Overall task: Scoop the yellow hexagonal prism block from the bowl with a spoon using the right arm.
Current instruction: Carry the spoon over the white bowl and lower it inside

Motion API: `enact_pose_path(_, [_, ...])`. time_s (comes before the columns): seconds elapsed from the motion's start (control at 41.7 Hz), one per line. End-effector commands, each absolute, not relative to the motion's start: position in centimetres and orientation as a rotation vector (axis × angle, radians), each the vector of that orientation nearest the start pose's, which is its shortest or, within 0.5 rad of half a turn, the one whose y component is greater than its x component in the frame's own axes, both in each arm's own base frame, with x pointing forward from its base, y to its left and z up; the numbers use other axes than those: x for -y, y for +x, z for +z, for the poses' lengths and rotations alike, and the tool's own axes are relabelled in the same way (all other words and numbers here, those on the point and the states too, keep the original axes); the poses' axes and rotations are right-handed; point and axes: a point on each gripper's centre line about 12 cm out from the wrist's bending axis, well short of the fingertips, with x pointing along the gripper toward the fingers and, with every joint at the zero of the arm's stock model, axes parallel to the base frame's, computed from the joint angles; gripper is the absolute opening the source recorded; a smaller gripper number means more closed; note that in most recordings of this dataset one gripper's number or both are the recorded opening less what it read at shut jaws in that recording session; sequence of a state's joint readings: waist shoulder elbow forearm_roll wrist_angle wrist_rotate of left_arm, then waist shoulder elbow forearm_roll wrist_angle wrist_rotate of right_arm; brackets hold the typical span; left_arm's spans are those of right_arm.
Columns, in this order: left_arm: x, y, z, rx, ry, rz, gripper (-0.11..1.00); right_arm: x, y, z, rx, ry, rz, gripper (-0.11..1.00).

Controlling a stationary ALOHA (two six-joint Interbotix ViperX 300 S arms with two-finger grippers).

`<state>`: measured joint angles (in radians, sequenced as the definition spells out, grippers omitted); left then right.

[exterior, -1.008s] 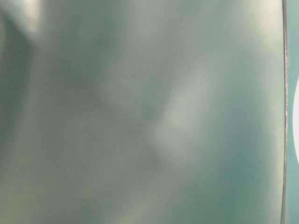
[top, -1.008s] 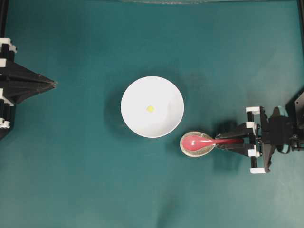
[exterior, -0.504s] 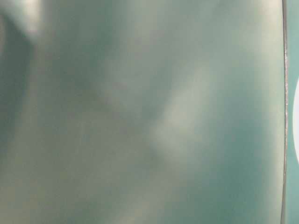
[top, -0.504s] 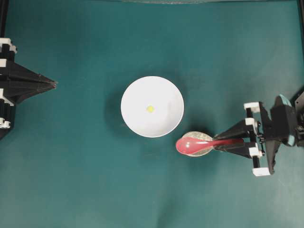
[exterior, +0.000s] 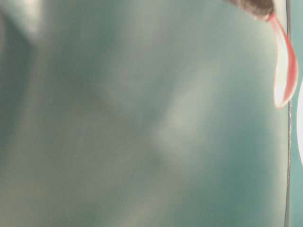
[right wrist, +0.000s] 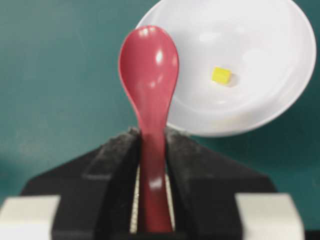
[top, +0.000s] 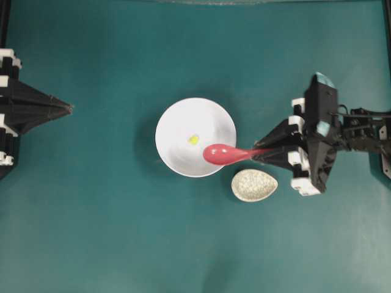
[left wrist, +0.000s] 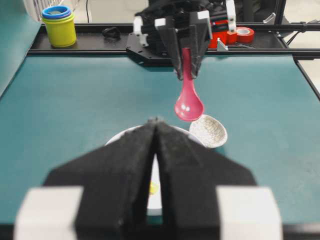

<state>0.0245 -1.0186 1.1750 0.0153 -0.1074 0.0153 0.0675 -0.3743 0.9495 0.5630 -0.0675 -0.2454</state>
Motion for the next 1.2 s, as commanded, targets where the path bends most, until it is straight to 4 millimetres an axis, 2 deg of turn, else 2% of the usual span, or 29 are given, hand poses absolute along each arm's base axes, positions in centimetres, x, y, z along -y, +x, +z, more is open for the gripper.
enact_pose_path(0.0, [-0.5, 19.2, 28.4, -0.046, 0.031, 0.025, 0.0, -0.9, 30.9, 22.4, -0.528, 0.304, -0.045, 0.24])
enact_pose_path(0.36, [-0.5, 19.2, 28.5, -0.046, 0.031, 0.025, 0.0, 0.7, 32.3, 25.1, -0.685, 0.376, 0.0, 0.24])
enact_pose_path(0.48, [-0.5, 19.2, 28.5, -0.045, 0.031, 0.025, 0.0, 1.1, 32.9, 25.4, -0.743, 0.397, 0.013, 0.24])
enact_pose_path(0.888, [-0.5, 19.2, 28.4, -0.05, 0.031, 0.025, 0.0, 1.9, 36.3, 24.8, -0.952, 0.407, 0.062, 0.24])
enact_pose_path(1.176, [-0.5, 19.2, 28.4, -0.049, 0.031, 0.023, 0.0, 3.0, 37.6, 24.1, -1.109, 0.382, -0.019, 0.24])
